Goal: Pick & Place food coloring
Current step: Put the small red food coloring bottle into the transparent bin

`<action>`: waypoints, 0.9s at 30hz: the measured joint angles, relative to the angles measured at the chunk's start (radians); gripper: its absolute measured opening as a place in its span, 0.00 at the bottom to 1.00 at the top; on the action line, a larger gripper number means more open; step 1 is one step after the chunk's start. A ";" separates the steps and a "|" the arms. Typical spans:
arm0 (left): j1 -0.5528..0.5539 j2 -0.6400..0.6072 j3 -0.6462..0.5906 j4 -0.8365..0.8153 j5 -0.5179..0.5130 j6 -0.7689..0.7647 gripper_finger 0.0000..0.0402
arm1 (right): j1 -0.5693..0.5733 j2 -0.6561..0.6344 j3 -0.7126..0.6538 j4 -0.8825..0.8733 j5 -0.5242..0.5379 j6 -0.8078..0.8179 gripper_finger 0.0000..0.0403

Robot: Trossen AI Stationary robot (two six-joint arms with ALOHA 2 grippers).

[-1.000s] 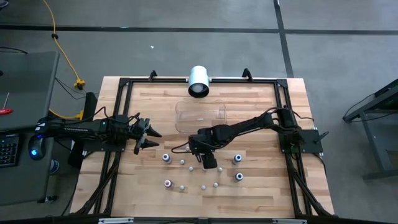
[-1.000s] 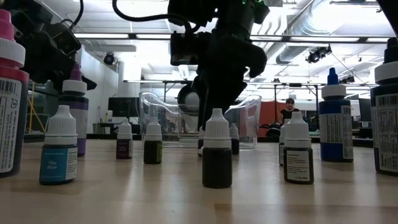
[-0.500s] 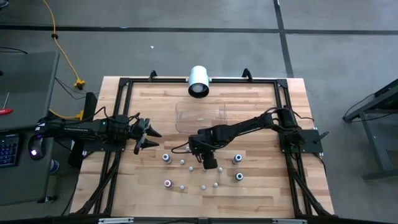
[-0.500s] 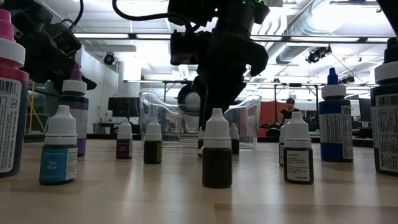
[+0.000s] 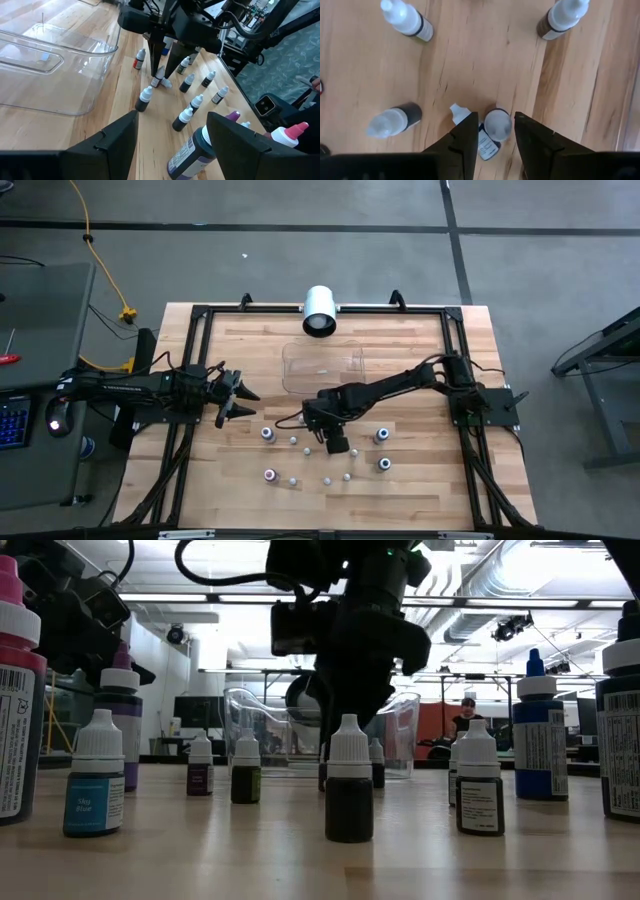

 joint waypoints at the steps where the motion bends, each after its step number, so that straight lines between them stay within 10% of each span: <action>1: 0.000 0.000 0.000 0.000 0.000 0.000 0.58 | 0.000 0.000 0.000 -0.001 0.000 0.003 0.29; 27: 0.000 0.000 0.000 0.000 0.000 0.000 0.58 | -0.007 -0.001 0.155 -0.195 0.007 0.005 0.12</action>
